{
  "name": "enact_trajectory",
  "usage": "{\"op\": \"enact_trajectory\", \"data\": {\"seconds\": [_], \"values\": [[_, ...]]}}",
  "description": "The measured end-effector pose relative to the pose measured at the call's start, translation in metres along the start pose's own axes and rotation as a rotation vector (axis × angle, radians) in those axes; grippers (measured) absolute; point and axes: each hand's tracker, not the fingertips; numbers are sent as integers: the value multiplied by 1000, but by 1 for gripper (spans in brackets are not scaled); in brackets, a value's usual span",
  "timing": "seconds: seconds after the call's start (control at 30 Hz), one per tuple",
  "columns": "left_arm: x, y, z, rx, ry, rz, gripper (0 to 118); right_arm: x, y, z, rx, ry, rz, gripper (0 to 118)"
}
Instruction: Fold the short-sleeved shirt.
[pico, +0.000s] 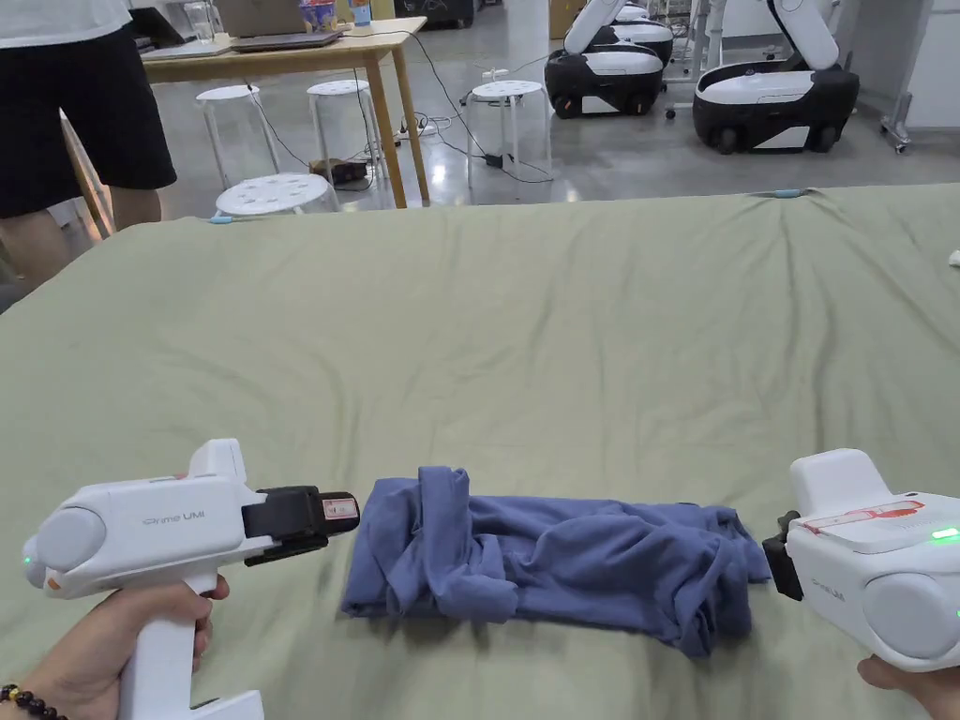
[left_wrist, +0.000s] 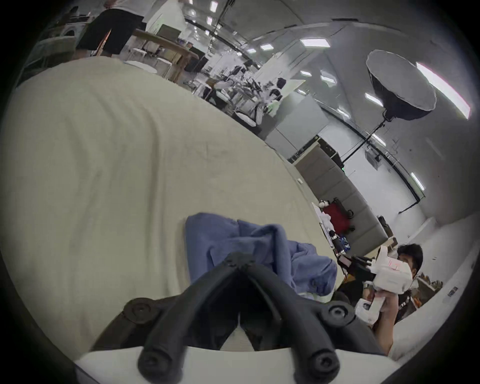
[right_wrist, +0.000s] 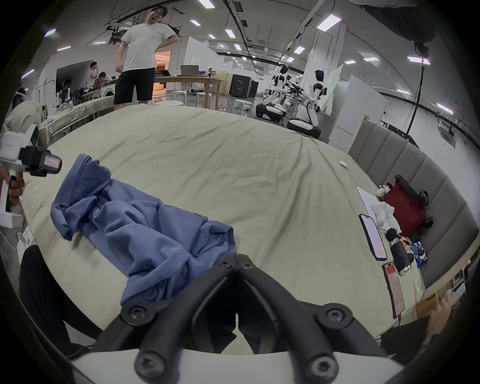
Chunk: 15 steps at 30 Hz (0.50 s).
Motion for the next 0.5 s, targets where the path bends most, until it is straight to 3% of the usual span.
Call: {"op": "enact_trajectory", "data": {"seconds": [0.13, 0.5], "values": [[-1, -4, -27, -49, -3, 5, 0, -1, 1, 1, 1, 3, 1, 0], [85, -32, -135, -209, -115, -36, 0, 14, -4, 2, -11, -22, -17, 0]]}}
